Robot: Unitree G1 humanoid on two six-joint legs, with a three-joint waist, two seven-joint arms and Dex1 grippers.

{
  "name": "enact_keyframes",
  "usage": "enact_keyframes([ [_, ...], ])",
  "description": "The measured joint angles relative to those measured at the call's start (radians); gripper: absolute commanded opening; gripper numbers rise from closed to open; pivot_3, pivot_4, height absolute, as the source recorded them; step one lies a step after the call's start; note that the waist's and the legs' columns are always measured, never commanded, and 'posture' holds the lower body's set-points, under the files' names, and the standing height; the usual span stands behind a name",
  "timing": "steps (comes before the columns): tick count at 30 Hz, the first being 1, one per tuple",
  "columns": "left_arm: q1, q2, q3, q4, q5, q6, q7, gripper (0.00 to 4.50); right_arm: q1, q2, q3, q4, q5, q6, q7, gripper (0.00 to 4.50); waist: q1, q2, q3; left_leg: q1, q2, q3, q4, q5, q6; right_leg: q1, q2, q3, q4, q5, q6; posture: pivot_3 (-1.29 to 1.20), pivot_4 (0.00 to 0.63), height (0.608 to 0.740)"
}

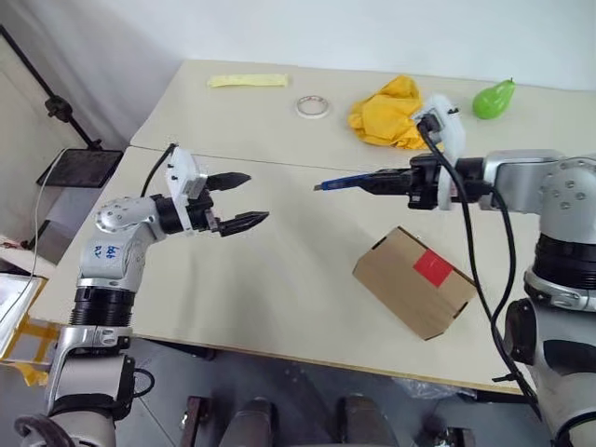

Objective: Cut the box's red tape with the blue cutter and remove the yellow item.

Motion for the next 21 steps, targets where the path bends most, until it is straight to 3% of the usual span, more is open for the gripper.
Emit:
enact_keyframes([
  [7, -0.123, -0.145, -0.176, -0.094, -0.005, 0.134, -0.038, 4.5, 0.049, -0.143, -0.149, -0.155, 0.099, 0.058, -0.019, 0.18, 0.004, 0.0, 0.0, -0.003, -0.008, -0.003, 0.001, 0.0, 0.002, 0.002, 0.0, 0.0, 0.0, 0.0, 0.0, 0.0, 0.15, 0.74],
  [12, -0.25, -0.263, -0.279, -0.02, 0.037, 0.187, -0.045, 4.5, 0.229, -0.283, -0.253, -0.293, 0.218, 0.059, -0.063, 0.18, 0.013, -0.002, 0.001, -0.004, -0.008, 0.007, 0.003, 0.001, 0.005, 0.003, 0.0, 0.0, -0.001, 0.0, 0.0, 0.0, 0.15, 0.74],
  [21, -0.283, -0.343, -0.433, 0.11, 0.184, 0.064, -0.12, 4.5, 0.419, -0.38, -0.417, -0.418, 0.441, 0.059, -0.212, 0.18, 0.024, -0.004, 0.003, -0.002, -0.004, 0.02, 0.008, 0.002, 0.01, 0.003, -0.001, 0.001, -0.003, 0.0, 0.0, 0.0, 0.15, 0.74],
])
